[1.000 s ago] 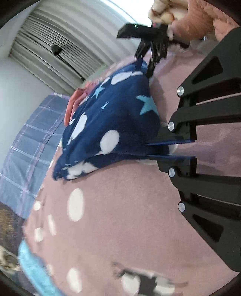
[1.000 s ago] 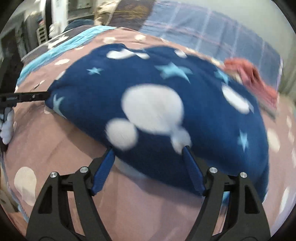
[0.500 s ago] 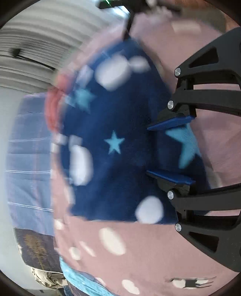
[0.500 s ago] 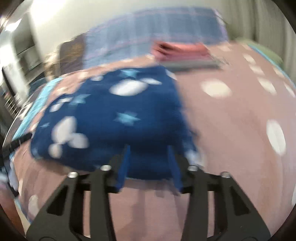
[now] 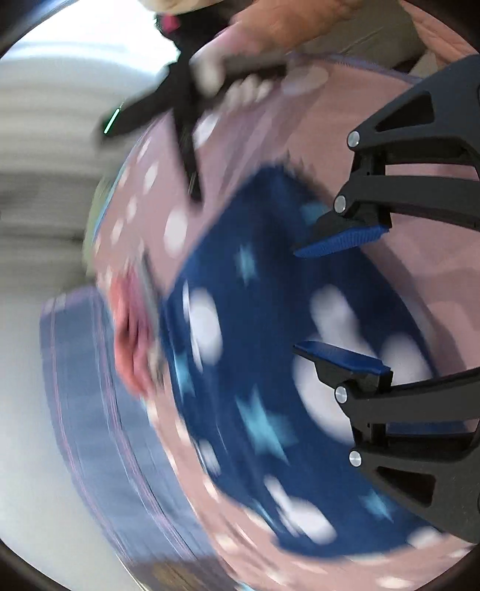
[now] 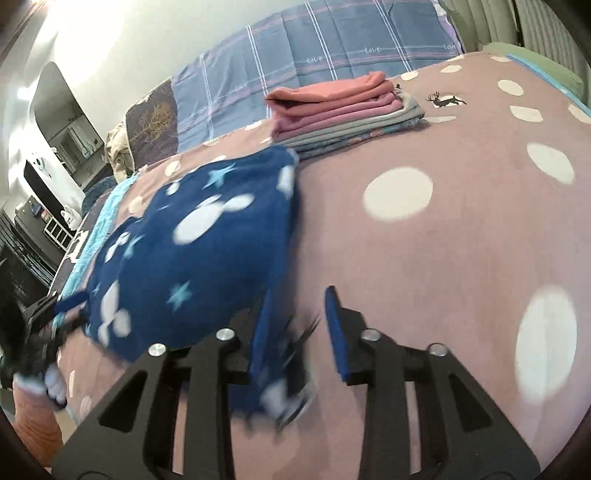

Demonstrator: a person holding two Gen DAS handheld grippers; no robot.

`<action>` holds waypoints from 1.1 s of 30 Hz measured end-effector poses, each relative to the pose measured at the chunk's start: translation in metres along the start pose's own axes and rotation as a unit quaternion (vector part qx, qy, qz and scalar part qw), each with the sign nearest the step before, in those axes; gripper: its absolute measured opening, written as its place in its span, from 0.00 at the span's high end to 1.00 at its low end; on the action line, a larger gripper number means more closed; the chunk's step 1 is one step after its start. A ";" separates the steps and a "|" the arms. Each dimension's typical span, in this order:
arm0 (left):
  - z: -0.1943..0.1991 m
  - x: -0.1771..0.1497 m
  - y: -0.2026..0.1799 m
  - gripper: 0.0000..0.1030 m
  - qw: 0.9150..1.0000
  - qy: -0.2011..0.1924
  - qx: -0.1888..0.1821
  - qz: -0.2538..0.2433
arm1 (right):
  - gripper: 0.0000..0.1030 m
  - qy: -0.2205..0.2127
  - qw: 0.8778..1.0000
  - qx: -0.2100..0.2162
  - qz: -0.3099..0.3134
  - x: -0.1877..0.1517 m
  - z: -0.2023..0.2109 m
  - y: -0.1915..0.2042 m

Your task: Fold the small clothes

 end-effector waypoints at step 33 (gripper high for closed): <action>-0.083 -0.005 -0.078 0.47 0.996 0.029 -0.034 -0.073 | 0.71 0.073 0.977 0.175 0.099 0.062 -0.050 0.056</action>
Point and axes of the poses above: each gripper's, at about its wrist camera, not at the fingertips, and z roughly against the way its jaws point, y to its left, x to its top, the point moved 1 cm from there along -z, roughly the way its jaws point
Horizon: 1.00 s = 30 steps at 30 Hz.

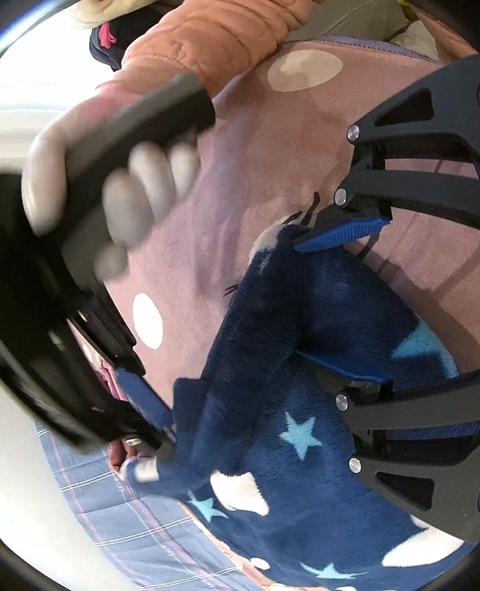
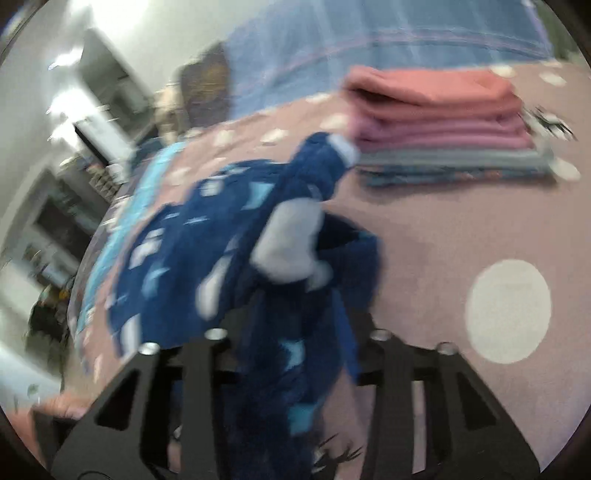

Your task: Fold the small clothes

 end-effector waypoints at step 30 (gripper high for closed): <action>-0.014 -0.001 -0.022 0.44 0.996 0.013 -0.070 -0.047 | 0.92 -0.028 0.990 -0.116 -0.079 0.030 -0.055 -0.060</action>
Point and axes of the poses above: each gripper's, at about its wrist camera, not at the fingertips, and z roughly against the way its jaws point, y to its left, x to its top, the point moved 1 cm from there along -z, roughly the way its jaws point
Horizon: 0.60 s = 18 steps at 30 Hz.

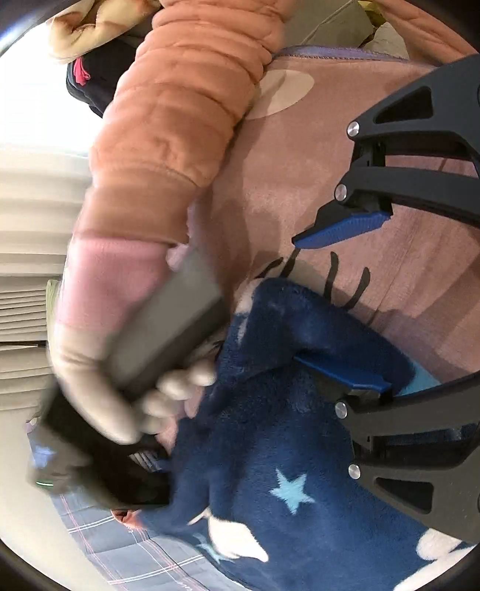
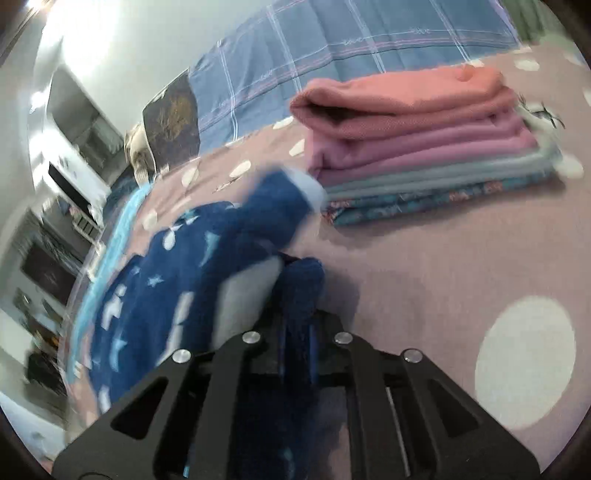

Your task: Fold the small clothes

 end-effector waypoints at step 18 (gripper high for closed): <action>0.096 -0.039 0.043 0.46 0.991 -0.076 0.034 0.101 | 0.65 0.062 0.994 0.085 -0.018 -0.146 0.098 -0.001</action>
Point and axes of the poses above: each gripper's, at about its wrist camera, not at the fingertips, and z roughly against the way its jaws point, y to its left, x to its top, the point moved 1 cm from there along -z, roughly the way its jaws point
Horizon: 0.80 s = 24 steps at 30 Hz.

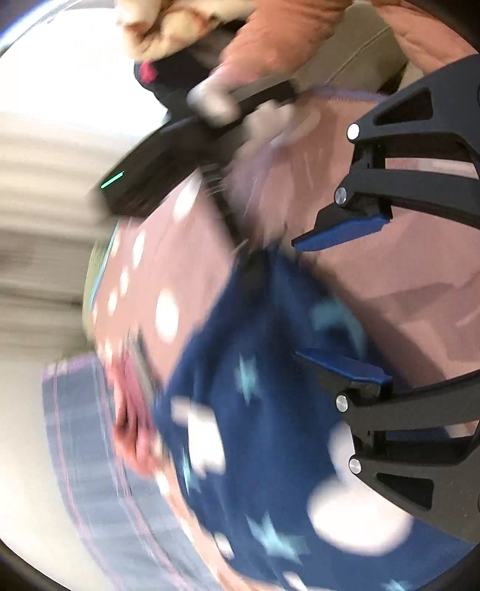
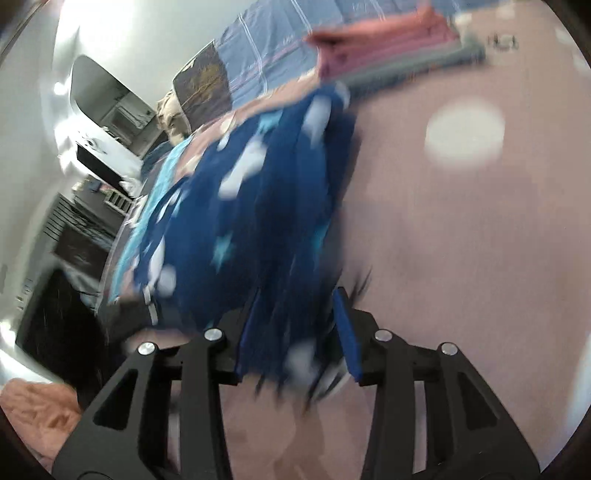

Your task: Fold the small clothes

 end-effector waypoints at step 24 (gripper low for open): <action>0.082 -0.026 0.335 0.35 0.919 0.005 0.168 0.356 | 0.38 -0.114 0.988 -0.099 -0.036 0.157 -0.021 0.020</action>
Point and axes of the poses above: each gripper's, at about its wrist camera, not at the fingertips, and z roughly against the way its jaws point, y to its left, x to its top, the point moved 1 cm from there along -z, roughly the way its jaws point
